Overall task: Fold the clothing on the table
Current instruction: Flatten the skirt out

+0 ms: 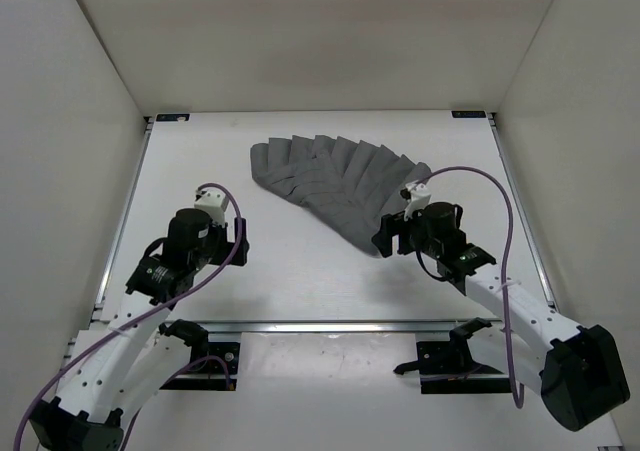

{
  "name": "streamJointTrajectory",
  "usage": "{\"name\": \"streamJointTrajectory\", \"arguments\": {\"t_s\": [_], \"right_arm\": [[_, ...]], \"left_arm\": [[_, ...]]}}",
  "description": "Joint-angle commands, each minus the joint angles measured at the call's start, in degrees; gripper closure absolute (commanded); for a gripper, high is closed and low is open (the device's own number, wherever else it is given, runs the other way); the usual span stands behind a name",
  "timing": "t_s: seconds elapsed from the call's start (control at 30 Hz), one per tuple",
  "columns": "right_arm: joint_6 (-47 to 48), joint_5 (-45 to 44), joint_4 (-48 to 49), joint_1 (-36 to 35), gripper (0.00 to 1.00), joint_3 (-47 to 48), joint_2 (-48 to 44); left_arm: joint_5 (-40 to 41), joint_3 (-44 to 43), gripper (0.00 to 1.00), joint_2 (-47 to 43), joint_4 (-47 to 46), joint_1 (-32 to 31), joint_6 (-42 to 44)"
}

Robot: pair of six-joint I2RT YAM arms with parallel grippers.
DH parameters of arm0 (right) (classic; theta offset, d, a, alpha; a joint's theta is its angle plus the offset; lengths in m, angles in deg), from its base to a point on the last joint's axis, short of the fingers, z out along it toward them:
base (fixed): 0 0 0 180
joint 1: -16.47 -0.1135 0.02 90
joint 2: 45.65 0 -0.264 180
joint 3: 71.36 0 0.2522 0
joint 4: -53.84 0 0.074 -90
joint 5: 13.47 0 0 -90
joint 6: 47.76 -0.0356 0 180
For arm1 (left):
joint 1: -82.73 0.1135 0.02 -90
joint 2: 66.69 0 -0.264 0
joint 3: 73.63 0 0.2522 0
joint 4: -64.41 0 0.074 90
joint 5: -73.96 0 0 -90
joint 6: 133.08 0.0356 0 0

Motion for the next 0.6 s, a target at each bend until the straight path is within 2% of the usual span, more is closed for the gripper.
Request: {"name": "streamJointTrajectory", "arguments": {"t_s": [0.0, 0.07, 0.17, 0.37, 0.57], "right_arm": [[-1.96, -0.97, 5.52, -0.97, 0.24, -0.99, -2.87], [-4.33, -1.84, 7.46, -0.54, 0.23, -2.75, -3.66], [-8.64, -2.19, 8.79, -0.01, 0.22, -4.43, -2.44], [-12.59, 0.0, 16.58, 0.34, 0.19, -8.64, -0.68], [-13.22, 0.97, 23.27, 0.42, 0.17, -10.93, 5.46]], "left_arm": [[1.65, 0.59, 0.01, -3.3, -1.36, -0.11, -0.37], [3.16, 0.67, 0.02, -3.75, -1.18, -0.54, -1.25], [0.53, 0.85, 0.02, -2.53, -1.54, -0.37, -0.11], [-2.02, 0.94, 0.02, -2.34, -2.15, 0.86, 0.86], [-1.76, 1.46, 0.01, -5.07, -2.85, 2.18, 0.51]]}}
